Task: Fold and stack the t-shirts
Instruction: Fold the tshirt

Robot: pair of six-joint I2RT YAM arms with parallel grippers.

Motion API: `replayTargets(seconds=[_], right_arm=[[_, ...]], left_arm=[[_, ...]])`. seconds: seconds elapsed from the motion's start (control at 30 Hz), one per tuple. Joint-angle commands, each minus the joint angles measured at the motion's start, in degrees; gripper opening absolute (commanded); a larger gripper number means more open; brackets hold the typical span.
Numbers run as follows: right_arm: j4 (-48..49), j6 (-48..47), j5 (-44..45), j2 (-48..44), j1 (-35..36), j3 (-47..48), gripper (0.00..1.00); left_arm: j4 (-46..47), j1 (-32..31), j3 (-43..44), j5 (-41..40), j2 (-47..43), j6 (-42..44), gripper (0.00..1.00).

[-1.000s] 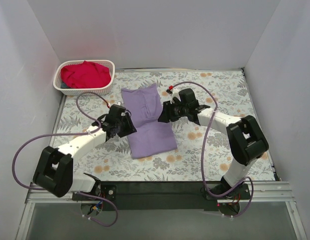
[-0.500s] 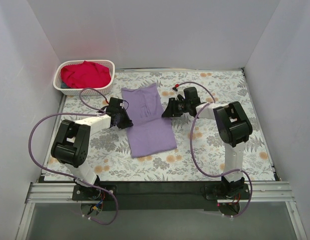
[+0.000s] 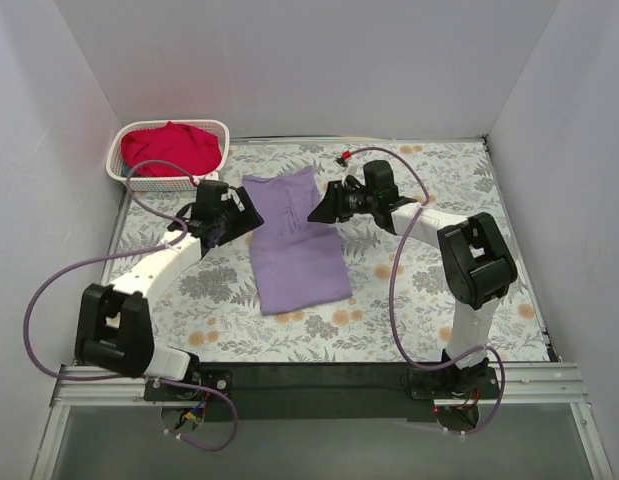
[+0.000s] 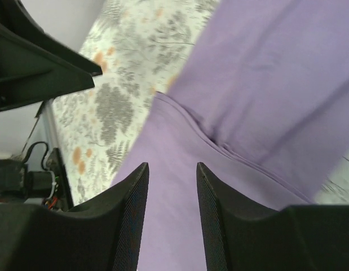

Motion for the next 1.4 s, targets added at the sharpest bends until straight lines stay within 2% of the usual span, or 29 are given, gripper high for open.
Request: replayTargets(seconds=[0.0,0.07,0.2,0.43,0.57,0.77,0.9,1.1,1.37], right_arm=[[3.7,2.4,-5.2,2.3,3.4,4.6,0.4],[4.2,2.4,-6.7,5.9,5.1,6.6,0.4],[6.1,3.7,-7.7,13.5,6.8,10.8,0.4],[7.1,4.6,-7.1,24.0,6.4,15.4,0.4],[6.9,3.4,-7.3,25.1,5.8,14.9,0.4],[6.9,0.7,-6.6,13.4,5.8,6.5,0.41],[4.4,-1.7,-1.7,1.1,5.6,-2.4,0.41],[-15.0,-10.9,10.3,-9.3,5.9,-8.9,0.4],[-12.8,-11.8,5.7,-15.2,5.9,-23.8,0.27]], left_arm=[[-2.5,1.3,-0.4,-5.1,-7.7,2.0,0.76],[-2.6,1.8,-3.3,-6.1,-12.0,2.1,0.84],[-3.5,2.1,-7.7,-6.7,-17.3,1.3,0.86],[-7.0,1.9,-14.0,-0.1,-23.8,-0.4,0.89],[-7.4,1.6,-17.6,5.3,-26.6,-1.4,0.91],[-7.2,-1.1,-21.0,9.4,-25.8,-3.2,0.89],[-7.5,-9.1,-22.4,5.9,-23.4,-7.2,0.84],[-7.4,-16.0,-24.0,2.8,-19.3,-13.4,0.69],[-7.1,-18.5,-22.7,1.2,-15.4,-14.7,0.58]])
